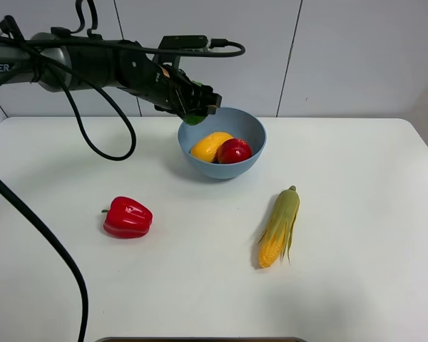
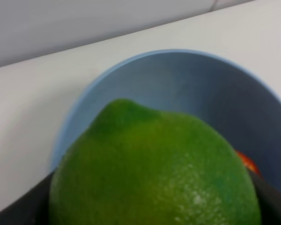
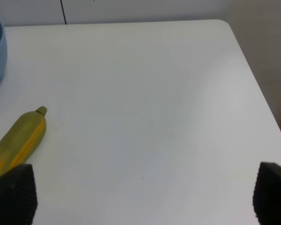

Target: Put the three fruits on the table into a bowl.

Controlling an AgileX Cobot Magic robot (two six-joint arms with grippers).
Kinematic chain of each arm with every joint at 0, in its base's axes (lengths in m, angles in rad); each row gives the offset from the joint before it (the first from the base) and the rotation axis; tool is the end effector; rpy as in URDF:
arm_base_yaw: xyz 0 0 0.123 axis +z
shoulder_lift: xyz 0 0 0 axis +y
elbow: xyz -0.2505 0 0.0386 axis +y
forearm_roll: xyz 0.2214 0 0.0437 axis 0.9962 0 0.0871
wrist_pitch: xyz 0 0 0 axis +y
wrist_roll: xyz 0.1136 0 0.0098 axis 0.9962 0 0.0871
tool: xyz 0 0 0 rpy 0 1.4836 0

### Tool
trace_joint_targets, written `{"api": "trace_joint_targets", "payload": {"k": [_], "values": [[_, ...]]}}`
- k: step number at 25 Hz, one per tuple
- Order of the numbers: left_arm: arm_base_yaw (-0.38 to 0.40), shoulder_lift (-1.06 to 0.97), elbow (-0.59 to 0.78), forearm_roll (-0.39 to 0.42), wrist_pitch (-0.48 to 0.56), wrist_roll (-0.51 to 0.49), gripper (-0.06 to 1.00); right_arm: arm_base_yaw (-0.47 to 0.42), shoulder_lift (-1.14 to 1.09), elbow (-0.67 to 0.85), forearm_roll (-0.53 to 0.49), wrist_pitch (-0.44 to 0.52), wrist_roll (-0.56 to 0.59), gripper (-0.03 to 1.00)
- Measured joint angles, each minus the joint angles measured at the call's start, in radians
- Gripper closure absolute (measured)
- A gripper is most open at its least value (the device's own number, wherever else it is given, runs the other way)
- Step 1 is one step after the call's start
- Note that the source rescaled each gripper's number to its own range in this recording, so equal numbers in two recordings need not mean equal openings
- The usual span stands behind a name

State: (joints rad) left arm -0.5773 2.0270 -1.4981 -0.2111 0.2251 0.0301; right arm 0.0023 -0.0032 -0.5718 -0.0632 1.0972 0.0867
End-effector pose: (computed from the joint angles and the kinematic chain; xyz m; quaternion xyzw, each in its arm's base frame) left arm 0.3724 -0.2490 0.1868 0.1892 0.8782 -0.1809 0.4003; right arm 0.0146 -0.0064 0.2699 0.0385 0.8417 -0.0075 0.5385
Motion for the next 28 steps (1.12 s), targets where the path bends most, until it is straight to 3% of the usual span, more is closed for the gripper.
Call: {"api": "trace_joint_targets", "payload": {"k": [11, 12, 14, 15, 17, 23, 28], "values": [[-0.029, 0.073, 0.000, -0.041, -0.044, -0.001, 0.92, 0.000, 0.000, 0.000, 0.000, 0.000, 0.000, -0.03], [-0.029, 0.073, 0.000, -0.041, -0.044, -0.001, 0.82, 0.000, 0.000, 0.000, 0.000, 0.000, 0.000, -0.03], [-0.029, 0.073, 0.000, -0.042, -0.044, -0.001, 0.36, 0.000, 0.000, 0.000, 0.000, 0.000, 0.000, -0.03], [-0.029, 0.073, 0.000, -0.043, -0.042, 0.000, 0.21, 0.000, 0.000, 0.000, 0.000, 0.000, 0.000, -0.03], [-0.029, 0.073, 0.000, -0.044, -0.024, 0.002, 0.03, 0.000, 0.000, 0.000, 0.000, 0.000, 0.000, -0.03], [-0.007, 0.013, 0.000, -0.014, 0.081, 0.023, -0.03, 0.000, 0.000, 0.000, 0.000, 0.000, 0.000, -0.03], [0.067, -0.099, 0.000, 0.025, 0.297, 0.024, -0.03, 0.000, 0.000, 0.000, 0.000, 0.000, 0.000, -0.03]]}}
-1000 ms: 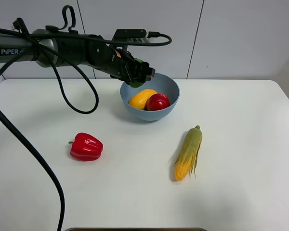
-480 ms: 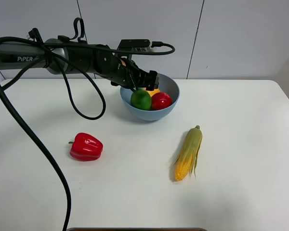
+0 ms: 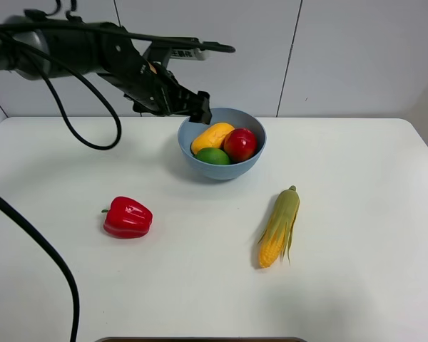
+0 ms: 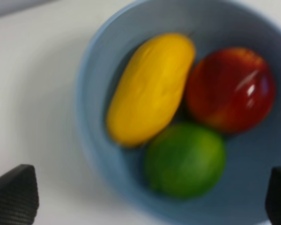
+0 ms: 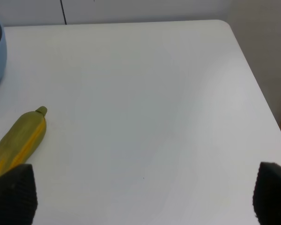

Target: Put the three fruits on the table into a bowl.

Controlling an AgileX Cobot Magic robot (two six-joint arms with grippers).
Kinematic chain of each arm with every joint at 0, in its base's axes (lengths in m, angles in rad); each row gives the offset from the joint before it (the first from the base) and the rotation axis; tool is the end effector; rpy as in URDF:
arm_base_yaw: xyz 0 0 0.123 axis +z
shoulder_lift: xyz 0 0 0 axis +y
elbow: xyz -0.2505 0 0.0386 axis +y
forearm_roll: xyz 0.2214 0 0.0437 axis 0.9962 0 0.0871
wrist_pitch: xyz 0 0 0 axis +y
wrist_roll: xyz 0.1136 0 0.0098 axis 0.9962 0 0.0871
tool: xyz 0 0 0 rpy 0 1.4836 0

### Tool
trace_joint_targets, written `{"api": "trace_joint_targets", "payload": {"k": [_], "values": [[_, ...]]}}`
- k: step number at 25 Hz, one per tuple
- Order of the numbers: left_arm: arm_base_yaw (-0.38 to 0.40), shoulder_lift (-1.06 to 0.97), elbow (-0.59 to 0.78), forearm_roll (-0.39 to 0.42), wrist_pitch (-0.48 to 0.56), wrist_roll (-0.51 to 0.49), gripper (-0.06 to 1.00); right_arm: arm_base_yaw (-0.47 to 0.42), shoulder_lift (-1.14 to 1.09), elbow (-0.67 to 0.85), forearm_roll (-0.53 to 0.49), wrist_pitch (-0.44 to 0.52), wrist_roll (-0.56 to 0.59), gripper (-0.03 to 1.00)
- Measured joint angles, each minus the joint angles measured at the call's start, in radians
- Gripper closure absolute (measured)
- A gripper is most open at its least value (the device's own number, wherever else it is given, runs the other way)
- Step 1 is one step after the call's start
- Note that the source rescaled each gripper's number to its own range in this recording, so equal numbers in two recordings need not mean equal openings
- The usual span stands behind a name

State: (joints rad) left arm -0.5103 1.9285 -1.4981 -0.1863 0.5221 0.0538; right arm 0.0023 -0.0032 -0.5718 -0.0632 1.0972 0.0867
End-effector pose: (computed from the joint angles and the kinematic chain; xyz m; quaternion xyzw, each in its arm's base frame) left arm 0.3591 -0.2131 0.2055 0.2028 0.9140 -0.1474 0.3189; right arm 0.0146 -0.0064 0.2699 0.0385 0.8417 -0.0075 0.5385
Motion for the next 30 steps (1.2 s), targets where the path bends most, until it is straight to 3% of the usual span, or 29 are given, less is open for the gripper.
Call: {"api": "trace_joint_targets", "payload": {"k": [6, 14, 23, 30], "values": [[0.123, -0.142, 0.000, 0.026, 0.318, 0.001, -0.03, 0.000, 0.000, 0.000, 0.000, 0.000, 0.000, -0.03], [0.249, -0.339, 0.000, 0.186, 0.635, 0.002, -0.03, 0.000, 0.000, 0.000, 0.000, 0.000, 0.000, -0.03], [0.316, -0.586, 0.028, 0.256, 0.690, 0.019, -0.03, 0.000, 0.000, 0.000, 0.000, 0.000, 0.000, -0.03], [0.316, -0.866, 0.266, 0.291, 0.689, -0.054, -0.03, 0.000, 0.000, 0.000, 0.000, 0.000, 0.000, -0.03]]}}
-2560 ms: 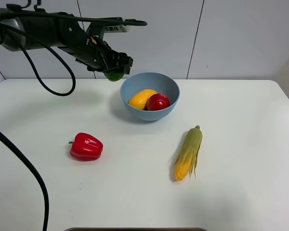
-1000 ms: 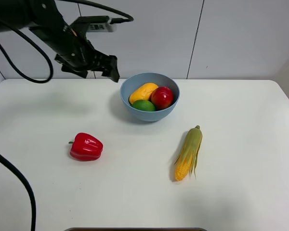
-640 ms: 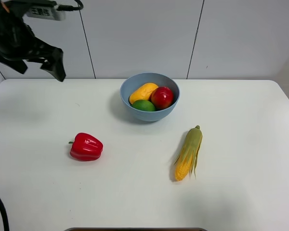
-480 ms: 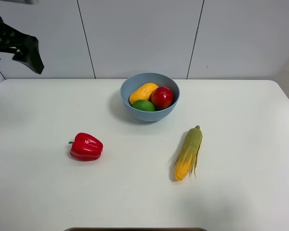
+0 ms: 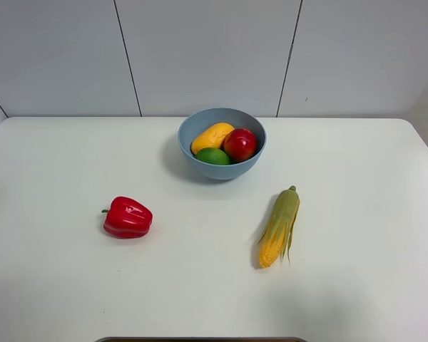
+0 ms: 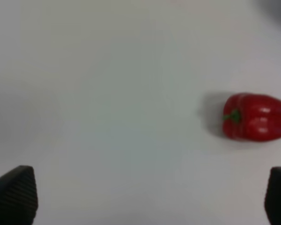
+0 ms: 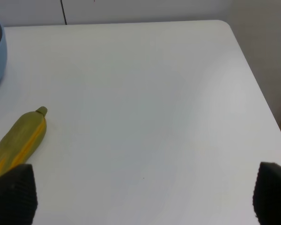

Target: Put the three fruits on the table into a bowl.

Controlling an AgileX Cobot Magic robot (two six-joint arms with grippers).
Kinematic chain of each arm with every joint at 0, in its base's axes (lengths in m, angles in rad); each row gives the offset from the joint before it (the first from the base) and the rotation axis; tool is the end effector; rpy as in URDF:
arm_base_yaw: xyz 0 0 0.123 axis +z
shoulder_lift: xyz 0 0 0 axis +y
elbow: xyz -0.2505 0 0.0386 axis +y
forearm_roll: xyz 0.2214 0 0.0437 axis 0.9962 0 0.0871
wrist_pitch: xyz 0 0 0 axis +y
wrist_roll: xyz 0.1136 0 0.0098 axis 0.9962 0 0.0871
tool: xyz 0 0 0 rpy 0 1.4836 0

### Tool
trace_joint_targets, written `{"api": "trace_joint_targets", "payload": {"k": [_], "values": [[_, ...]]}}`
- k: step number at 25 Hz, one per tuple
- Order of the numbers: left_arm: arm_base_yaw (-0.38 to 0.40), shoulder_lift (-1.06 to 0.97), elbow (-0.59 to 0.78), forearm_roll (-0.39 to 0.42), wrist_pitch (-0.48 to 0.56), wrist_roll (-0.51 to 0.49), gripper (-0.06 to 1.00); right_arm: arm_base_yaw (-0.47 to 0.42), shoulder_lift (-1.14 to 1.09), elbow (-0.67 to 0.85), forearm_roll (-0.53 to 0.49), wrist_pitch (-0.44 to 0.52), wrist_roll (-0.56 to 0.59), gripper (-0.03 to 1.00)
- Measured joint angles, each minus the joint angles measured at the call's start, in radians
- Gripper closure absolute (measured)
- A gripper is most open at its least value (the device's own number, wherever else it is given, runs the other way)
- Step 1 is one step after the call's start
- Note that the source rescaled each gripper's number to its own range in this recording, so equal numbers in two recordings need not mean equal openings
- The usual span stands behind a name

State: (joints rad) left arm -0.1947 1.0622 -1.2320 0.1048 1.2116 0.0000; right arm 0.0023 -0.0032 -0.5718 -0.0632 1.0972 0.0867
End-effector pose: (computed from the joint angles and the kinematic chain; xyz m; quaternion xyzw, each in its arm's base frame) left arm 0.1868 -0.0255 0.3485 0.0952 0.9468 0.0226 0.3065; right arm 0.0146 -0.0064 0.2699 0.0385 0.8417 -0.0075 0.5385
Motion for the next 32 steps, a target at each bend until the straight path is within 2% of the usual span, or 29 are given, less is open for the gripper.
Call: {"api": "trace_joint_targets", "payload": {"k": [10, 13, 17, 21, 27, 32], "values": [[0.014, -0.532, 0.370, 0.029, 0.006, -0.116, -0.03, 0.000, 0.000, 0.000, 0.000, 0.000, 0.000, -0.03], [0.059, -0.669, 0.465, 0.037, 0.007, -0.143, -0.03, 0.000, 0.000, 0.000, 0.000, 0.000, 0.000, -0.03], [0.163, -0.818, 0.595, 0.024, -0.008, -0.146, -0.03, 0.000, 0.000, 0.000, 0.000, 0.000, 0.000, -0.03], [0.282, -0.934, 0.701, -0.040, -0.063, -0.077, -0.03, 0.000, 0.000, 0.000, 0.000, 0.000, 0.000, -0.03], [0.419, -1.062, 0.789, -0.178, -0.109, 0.100, -0.03, 0.000, 0.000, 0.000, 0.000, 0.000, 0.000, -0.03], [0.450, -1.065, 0.789, -0.199, -0.117, 0.133, -0.03, 0.000, 0.000, 0.000, 0.002, 0.000, 0.000, -0.03]]}}
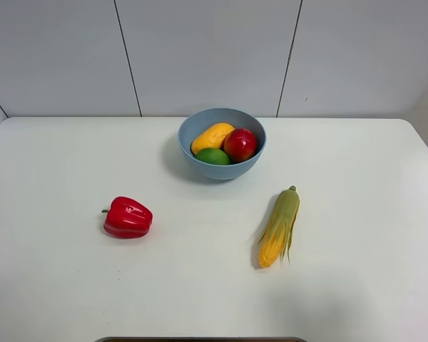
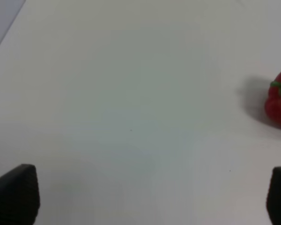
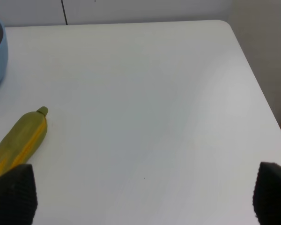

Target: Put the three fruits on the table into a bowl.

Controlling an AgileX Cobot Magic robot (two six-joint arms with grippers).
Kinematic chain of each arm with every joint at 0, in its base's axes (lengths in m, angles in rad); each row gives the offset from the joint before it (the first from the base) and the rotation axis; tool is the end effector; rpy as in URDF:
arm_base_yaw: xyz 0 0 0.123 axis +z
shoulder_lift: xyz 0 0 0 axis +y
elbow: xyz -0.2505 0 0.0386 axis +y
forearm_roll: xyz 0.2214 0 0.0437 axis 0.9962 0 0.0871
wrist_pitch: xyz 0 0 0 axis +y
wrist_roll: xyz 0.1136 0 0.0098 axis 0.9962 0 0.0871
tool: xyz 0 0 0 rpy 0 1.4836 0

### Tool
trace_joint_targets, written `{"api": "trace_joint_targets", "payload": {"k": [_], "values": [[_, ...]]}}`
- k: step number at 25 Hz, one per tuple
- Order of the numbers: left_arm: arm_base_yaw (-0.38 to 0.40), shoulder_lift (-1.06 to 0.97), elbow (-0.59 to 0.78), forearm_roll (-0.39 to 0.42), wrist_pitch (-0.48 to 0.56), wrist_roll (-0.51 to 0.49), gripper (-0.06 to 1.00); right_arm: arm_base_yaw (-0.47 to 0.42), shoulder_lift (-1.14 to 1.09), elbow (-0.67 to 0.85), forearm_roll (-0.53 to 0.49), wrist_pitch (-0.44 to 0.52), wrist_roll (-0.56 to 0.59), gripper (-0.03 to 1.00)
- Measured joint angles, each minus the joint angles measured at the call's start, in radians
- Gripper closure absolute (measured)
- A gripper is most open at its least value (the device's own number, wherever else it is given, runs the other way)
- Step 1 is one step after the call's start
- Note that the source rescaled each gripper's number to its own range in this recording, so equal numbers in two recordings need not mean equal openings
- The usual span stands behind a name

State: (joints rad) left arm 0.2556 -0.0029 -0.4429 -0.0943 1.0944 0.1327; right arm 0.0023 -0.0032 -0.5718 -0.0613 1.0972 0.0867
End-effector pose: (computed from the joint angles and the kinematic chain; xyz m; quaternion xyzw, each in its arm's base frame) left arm 0.0281 -0.0025 0.2353 -0.0524 0.8728 0.0470 0.4830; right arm 0.0147 -0.0062 0.2699 0.0384 0.8418 -0.0066 0.5384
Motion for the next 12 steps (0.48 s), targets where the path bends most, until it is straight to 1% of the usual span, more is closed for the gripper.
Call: {"api": "trace_joint_targets", "payload": {"k": [12], "values": [[0.000, 0.000, 0.000, -0.002, -0.005, 0.004, -0.03, 0.000, 0.000, 0.000, 0.001, 0.000, 0.000, -0.03]]}}
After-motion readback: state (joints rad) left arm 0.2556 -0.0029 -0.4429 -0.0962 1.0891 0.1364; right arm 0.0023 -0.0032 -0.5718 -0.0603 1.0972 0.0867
